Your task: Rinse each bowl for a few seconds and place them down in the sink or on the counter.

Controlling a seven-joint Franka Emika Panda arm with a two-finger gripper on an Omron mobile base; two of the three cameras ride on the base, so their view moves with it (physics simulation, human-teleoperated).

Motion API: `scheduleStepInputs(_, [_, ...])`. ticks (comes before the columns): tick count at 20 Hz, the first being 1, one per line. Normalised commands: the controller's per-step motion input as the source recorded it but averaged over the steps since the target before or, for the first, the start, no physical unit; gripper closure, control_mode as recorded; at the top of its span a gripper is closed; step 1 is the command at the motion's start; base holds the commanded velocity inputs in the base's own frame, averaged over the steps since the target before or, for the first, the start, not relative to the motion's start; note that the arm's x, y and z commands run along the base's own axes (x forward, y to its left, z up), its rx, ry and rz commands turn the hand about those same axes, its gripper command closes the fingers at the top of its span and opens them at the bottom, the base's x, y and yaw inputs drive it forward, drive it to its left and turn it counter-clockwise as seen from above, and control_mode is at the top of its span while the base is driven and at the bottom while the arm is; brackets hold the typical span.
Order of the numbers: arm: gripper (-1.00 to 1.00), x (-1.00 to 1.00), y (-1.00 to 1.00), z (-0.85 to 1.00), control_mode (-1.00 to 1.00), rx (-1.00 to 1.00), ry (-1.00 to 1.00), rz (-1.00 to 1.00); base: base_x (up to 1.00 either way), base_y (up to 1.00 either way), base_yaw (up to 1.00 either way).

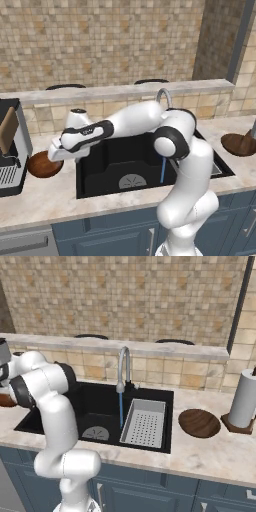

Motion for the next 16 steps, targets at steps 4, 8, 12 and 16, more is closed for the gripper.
scheduleStepInputs(4, [-1.00,0.16,0.09,-0.24,-1.00,0.00,0.00,0.00,0.00,0.00,0.00])
scheduleStepInputs(8, [-1.00,0.24,0.11,-0.09,-1.00,0.00,0.00,0.00,0.00,0.00,0.00])
scheduleStepInputs(12, [-1.00,0.33,0.14,-0.01,-1.00,0.00,0.00,0.00,0.00,0.00,0.00])
scheduleStepInputs(16, [-1.00,0.34,0.16,-0.03,-1.00,0.00,0.00,0.00,0.00,0.00,0.00])
